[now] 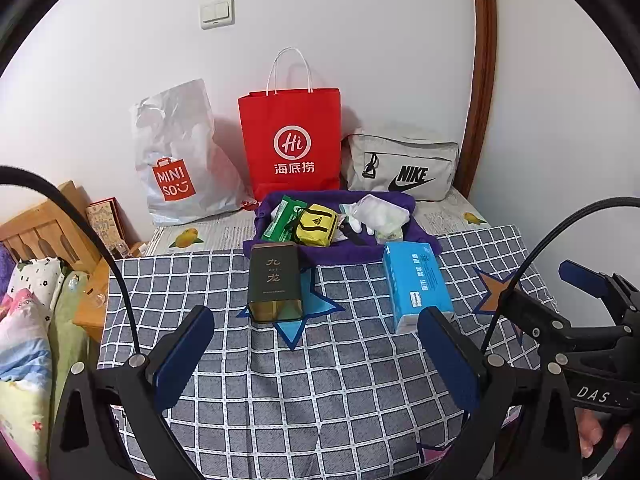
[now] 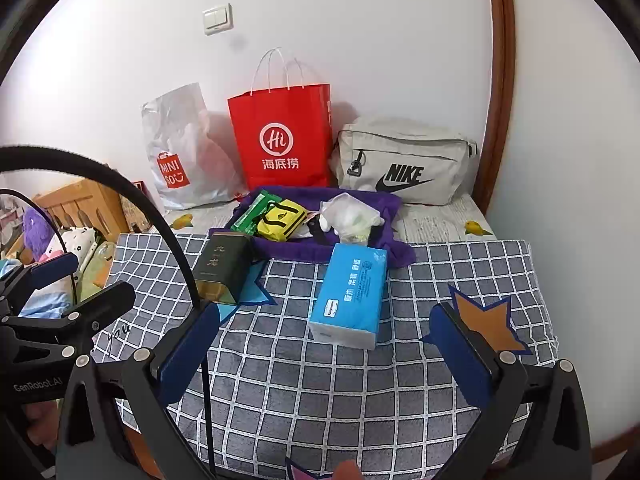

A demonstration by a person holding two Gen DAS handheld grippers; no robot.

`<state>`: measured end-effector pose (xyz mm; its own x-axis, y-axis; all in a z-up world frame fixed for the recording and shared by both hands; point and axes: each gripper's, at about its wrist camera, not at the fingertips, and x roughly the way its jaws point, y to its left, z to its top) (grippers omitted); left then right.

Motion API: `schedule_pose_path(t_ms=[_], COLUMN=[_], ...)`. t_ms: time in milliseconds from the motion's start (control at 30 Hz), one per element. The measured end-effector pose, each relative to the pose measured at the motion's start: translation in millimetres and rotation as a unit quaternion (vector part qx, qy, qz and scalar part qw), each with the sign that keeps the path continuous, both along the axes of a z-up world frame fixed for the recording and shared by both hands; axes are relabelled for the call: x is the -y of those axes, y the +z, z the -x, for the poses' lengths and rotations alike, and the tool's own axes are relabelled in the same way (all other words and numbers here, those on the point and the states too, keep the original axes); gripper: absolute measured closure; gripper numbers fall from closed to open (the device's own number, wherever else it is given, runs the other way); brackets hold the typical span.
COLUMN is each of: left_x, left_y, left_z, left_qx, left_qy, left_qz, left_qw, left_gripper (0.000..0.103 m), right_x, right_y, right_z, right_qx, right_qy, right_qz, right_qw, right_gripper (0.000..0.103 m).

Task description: Organize soft objects

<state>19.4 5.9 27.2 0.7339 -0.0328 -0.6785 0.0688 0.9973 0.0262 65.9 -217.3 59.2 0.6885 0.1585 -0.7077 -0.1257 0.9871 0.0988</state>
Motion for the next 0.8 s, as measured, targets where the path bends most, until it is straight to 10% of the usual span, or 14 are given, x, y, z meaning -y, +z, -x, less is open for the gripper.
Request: schedule_pose_path(t_ms=[800], left_x=[0.5], left_y=[-1.1], left_z=[0.0], left_qx=[-0.003], left_qy=[0.000], left_qz=[0.000], left_qw=[1.0000], left_gripper=[0.000], right_x=[3.8], right_y=[1.5], right_z=[2.4], right_qx=[0.003], right_qy=[-0.002], right_qz=[-0.001], right_qw=[1.000], right_gripper=[0.000])
